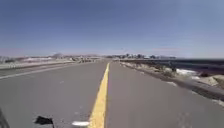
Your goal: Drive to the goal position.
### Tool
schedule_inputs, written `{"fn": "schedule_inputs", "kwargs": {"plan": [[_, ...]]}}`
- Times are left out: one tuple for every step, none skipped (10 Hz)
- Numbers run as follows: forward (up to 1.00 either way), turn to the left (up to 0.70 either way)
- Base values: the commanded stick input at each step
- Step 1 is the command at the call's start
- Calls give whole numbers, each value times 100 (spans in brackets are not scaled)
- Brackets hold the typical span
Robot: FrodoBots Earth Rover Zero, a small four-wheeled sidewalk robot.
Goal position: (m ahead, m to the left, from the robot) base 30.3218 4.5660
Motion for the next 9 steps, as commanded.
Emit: {"fn": "schedule_inputs", "kwargs": {"plan": [[85, 0], [85, 0], [85, 0], [85, 0], [85, 0], [85, 0], [85, 0], [85, 0], [85, 0]]}}
